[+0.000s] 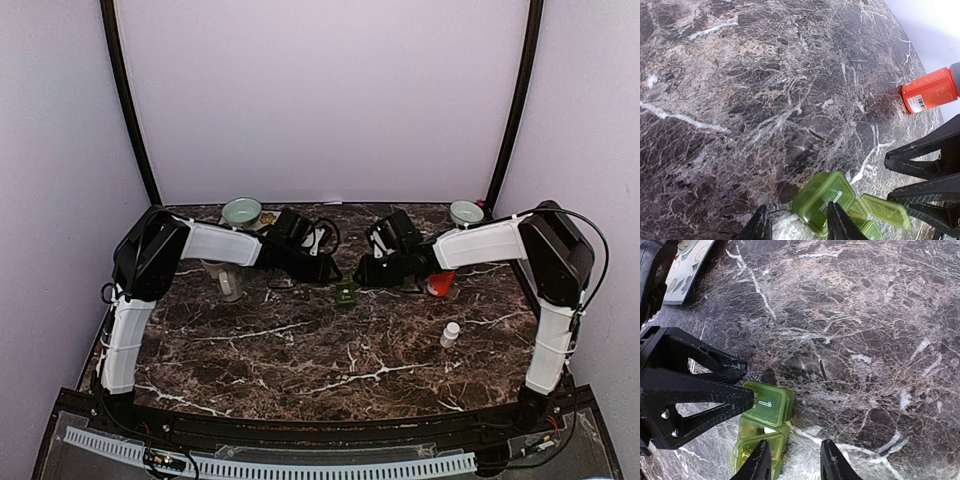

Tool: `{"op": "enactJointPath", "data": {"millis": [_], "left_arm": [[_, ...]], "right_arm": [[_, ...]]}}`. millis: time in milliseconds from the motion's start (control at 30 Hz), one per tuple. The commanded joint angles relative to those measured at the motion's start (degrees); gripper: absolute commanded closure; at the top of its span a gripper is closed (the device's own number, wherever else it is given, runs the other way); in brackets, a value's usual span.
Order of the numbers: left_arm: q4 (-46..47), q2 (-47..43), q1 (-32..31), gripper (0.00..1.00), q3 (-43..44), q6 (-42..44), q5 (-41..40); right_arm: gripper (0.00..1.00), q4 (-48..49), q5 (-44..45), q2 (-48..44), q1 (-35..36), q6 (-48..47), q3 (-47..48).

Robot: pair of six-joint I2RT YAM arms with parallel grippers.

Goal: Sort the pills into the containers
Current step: Close the lid of the pill container on the pill container.

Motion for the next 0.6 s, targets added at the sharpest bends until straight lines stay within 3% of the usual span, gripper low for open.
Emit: {"op": "enactJointPath", "data": {"millis": [0, 567], "left_arm": [[-2.20, 0.31, 0.33, 0.61, 0.78, 0.41, 0.49], [-2.30, 0.17, 0.34, 0.63, 0.60, 0.46, 0.67]], "right_arm": [[0.65, 1.71, -0.90, 0.39, 0.87, 0.47, 1.29], [0.65, 2.64, -2.28, 1.42, 2.11, 2.15, 1.25]]}}
